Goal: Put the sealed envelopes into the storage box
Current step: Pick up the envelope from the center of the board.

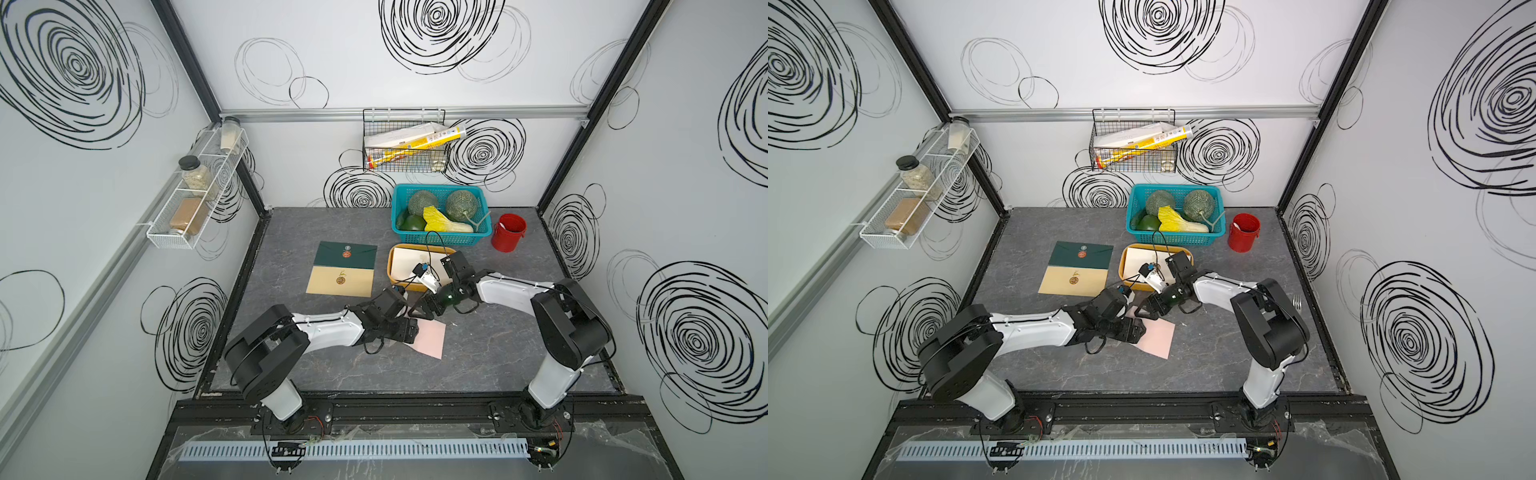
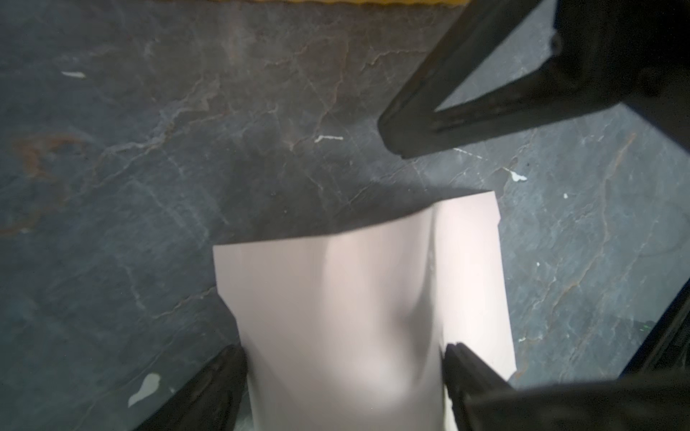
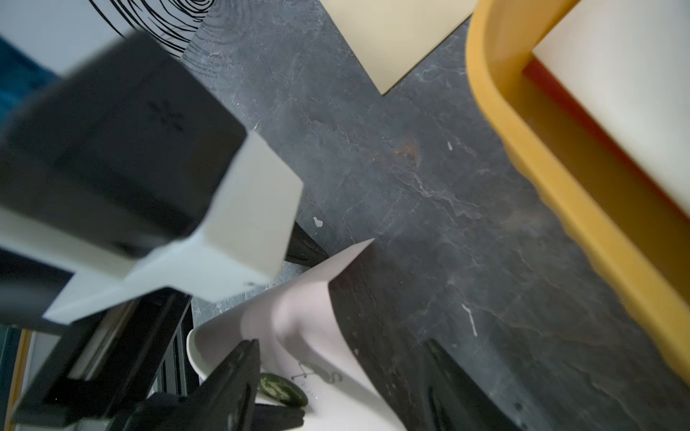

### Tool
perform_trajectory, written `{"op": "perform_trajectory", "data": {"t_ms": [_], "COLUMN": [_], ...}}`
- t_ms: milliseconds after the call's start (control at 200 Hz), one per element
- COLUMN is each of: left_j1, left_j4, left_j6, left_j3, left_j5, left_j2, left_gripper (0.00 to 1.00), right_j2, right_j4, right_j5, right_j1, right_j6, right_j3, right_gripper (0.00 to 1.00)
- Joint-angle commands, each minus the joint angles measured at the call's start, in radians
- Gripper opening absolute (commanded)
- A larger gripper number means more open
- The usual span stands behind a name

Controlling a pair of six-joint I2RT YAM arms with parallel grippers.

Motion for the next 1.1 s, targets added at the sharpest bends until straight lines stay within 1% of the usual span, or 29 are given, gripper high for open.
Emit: {"op": "perform_trajectory", "data": {"t_ms": [0, 15, 40, 90, 95, 115, 145, 170, 235, 270, 370, 436, 501, 531, 606, 681, 751, 816, 911, 966, 1006, 1096], "left_j1": [0.010, 0.010, 0.011, 0.017, 0.017, 0.019, 0.022, 0.023, 0.028, 0.028, 0.030, 0.030, 0.032, 0.033, 0.041, 0.076, 0.142, 0.216, 0.319, 0.368, 0.393, 0.398], "left_j4": [-0.160, -0.159, -0.158, -0.158, -0.158, -0.157, -0.157, -0.157, -0.155, -0.155, -0.155, -0.155, -0.159, -0.164, -0.200, -0.272, -0.350, -0.400, -0.392, -0.348, -0.333, -0.304], "left_j6": [0.005, 0.004, 0.003, 0.002, 0.002, 0.002, 0.002, 0.002, 0.001, 0.001, -0.005, -0.007, -0.011, -0.013, -0.017, -0.020, -0.011, -0.002, -0.012, -0.016, -0.020, 0.004], "left_j3": [-0.050, -0.051, -0.051, -0.053, -0.054, -0.054, -0.052, -0.054, -0.055, -0.055, -0.057, -0.058, -0.056, -0.055, -0.033, 0.010, 0.061, 0.099, 0.126, 0.142, 0.176, 0.276], "left_j5": [-0.008, -0.007, -0.007, -0.004, -0.004, -0.001, 0.000, 0.000, 0.003, 0.003, 0.000, 0.001, -0.006, -0.008, -0.023, -0.039, -0.059, -0.056, -0.036, -0.010, 0.012, 0.060], "left_j2": [0.073, 0.072, 0.072, 0.072, 0.072, 0.073, 0.072, 0.073, 0.071, 0.072, 0.070, 0.066, 0.060, 0.059, 0.035, -0.018, -0.090, -0.162, -0.225, -0.211, -0.168, -0.039], "left_gripper": [0.89, 0.89, 0.89, 0.90, 0.90, 0.89, 0.89, 0.89, 0.89, 0.89, 0.89, 0.89, 0.90, 0.91, 0.95, 0.98, 0.99, 0.99, 0.99, 0.98, 0.97, 0.91], "right_j2": [0.039, 0.045, 0.054, 0.071, 0.072, 0.079, 0.087, 0.092, 0.100, 0.108, 0.130, 0.143, 0.150, 0.152, 0.145, 0.124, 0.098, 0.077, 0.048, 0.024, 0.011, -0.033], "right_j4": [-0.065, -0.069, -0.080, -0.112, -0.115, -0.129, -0.148, -0.161, -0.169, -0.171, -0.193, -0.198, -0.203, -0.208, -0.212, -0.212, -0.230, -0.253, -0.296, -0.309, -0.328, -0.373], "right_j5": [-0.082, -0.090, -0.110, -0.145, -0.147, -0.157, -0.171, -0.180, -0.188, -0.194, -0.235, -0.240, -0.242, -0.239, -0.232, -0.210, -0.198, -0.179, -0.151, -0.110, -0.062, 0.042], "right_j1": [0.003, 0.004, 0.003, 0.004, 0.004, 0.003, 0.003, 0.003, 0.002, 0.001, -0.011, -0.017, -0.020, -0.021, -0.026, -0.030, -0.030, -0.030, -0.025, -0.012, -0.004, -0.001], "right_j6": [-0.085, -0.092, -0.107, -0.142, -0.147, -0.160, -0.179, -0.191, -0.203, -0.210, -0.232, -0.233, -0.231, -0.226, -0.206, -0.173, -0.160, -0.156, -0.136, -0.103, -0.077, 0.012], "right_j3": [0.031, 0.034, 0.039, 0.050, 0.051, 0.055, 0.062, 0.064, 0.063, 0.062, 0.069, 0.068, 0.070, 0.071, 0.073, 0.074, 0.078, 0.082, 0.099, 0.113, 0.128, 0.147], "right_gripper": [0.70, 0.69, 0.64, 0.49, 0.49, 0.42, 0.37, 0.34, 0.33, 0.30, 0.15, 0.06, 0.04, 0.00, 0.00, 0.00, 0.00, 0.00, 0.00, 0.00, 0.00, 0.00]}}
